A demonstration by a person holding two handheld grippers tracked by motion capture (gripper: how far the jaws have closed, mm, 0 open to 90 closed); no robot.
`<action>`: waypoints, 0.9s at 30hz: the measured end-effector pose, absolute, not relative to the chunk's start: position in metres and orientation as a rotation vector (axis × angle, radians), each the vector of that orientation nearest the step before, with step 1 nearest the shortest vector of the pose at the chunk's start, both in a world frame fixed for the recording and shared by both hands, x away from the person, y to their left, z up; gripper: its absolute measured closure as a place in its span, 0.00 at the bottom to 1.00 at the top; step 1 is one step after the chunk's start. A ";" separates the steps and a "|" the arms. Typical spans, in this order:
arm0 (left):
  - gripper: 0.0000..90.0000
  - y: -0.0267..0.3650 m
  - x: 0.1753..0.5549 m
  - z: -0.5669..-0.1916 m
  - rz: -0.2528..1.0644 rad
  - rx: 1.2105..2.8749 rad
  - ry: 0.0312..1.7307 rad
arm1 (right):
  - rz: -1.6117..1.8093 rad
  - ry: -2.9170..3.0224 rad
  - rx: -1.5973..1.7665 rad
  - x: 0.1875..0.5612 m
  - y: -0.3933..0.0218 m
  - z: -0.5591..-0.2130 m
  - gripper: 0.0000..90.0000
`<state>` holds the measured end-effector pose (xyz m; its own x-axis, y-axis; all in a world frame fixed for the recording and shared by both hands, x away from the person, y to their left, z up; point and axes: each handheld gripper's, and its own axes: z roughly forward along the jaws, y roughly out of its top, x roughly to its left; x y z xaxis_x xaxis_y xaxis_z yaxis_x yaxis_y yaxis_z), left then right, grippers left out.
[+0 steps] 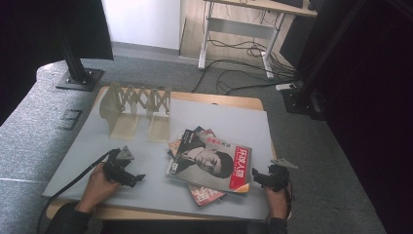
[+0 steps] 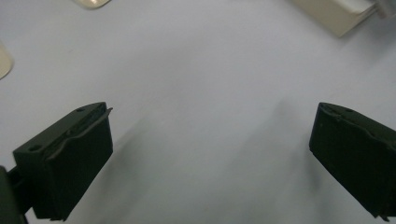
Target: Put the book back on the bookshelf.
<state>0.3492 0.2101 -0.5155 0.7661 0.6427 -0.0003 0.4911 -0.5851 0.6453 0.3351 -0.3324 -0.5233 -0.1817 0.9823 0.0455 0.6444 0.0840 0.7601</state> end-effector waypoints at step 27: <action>0.05 0.129 0.375 -0.475 0.209 2.300 0.601 | 1.056 2.003 1.446 0.329 -0.296 -0.500 0.10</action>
<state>0.3749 0.1286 -0.4754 0.8770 0.4798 -0.0266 0.3595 -0.6185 0.6987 0.3291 -0.2964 -0.4997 -0.3486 0.9343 0.0743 0.5892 0.1568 0.7926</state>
